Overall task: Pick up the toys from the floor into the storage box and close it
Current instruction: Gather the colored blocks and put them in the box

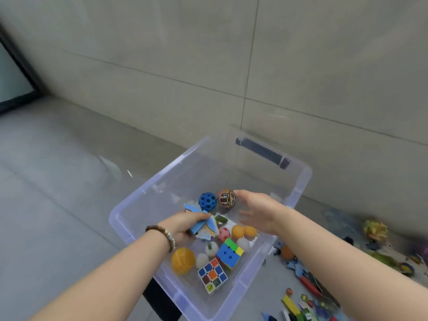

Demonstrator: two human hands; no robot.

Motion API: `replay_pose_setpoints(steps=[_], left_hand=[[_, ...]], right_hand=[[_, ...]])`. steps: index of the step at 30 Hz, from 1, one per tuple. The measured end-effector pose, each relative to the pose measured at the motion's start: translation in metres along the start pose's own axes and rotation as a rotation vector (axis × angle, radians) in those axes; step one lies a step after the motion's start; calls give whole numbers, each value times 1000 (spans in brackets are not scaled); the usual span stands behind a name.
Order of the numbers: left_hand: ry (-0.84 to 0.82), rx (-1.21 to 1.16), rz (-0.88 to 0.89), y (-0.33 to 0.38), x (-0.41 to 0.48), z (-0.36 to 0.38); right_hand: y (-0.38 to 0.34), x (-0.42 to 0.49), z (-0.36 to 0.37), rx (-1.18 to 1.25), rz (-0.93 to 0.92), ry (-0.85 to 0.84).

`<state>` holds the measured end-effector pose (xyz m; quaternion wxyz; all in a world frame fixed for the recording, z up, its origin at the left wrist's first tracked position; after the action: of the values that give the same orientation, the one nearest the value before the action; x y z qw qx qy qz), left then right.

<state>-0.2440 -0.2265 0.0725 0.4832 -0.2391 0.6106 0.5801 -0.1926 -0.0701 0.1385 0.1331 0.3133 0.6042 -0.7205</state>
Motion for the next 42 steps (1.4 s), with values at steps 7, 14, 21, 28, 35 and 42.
replay_pose_setpoints(steps=[7, 14, 21, 28, 35, 42], left_hand=[[83, 105, -28, -18, 30, 16], [155, 180, 208, 12, -13, 37], [-194, 402, 391, 13, -97, 157], [-299, 862, 125, -82, -34, 237], [-86, 957, -10, -144, 65, 221], [-105, 1419, 387, -175, 73, 193]], right_hand=[[-6, 5, -35, 22, -70, -34], [-16, -22, -67, -20, -159, -109], [22, -85, -173, -193, -165, -12], [140, -94, -278, -236, 22, 240], [230, -58, -292, -246, 85, 214], [271, -50, -241, -383, -33, 227]])
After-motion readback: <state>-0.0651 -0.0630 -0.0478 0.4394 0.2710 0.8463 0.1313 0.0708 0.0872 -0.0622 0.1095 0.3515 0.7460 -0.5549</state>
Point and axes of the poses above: each hand's wrist, its own x-axis towards the middle knuckle, its own z-axis out of the palm, y = z × x, the point moved 4 cm from there along x, towards the middle knuckle, and after that the axes turned 8 degrees about -z, right-handed, at the moved point
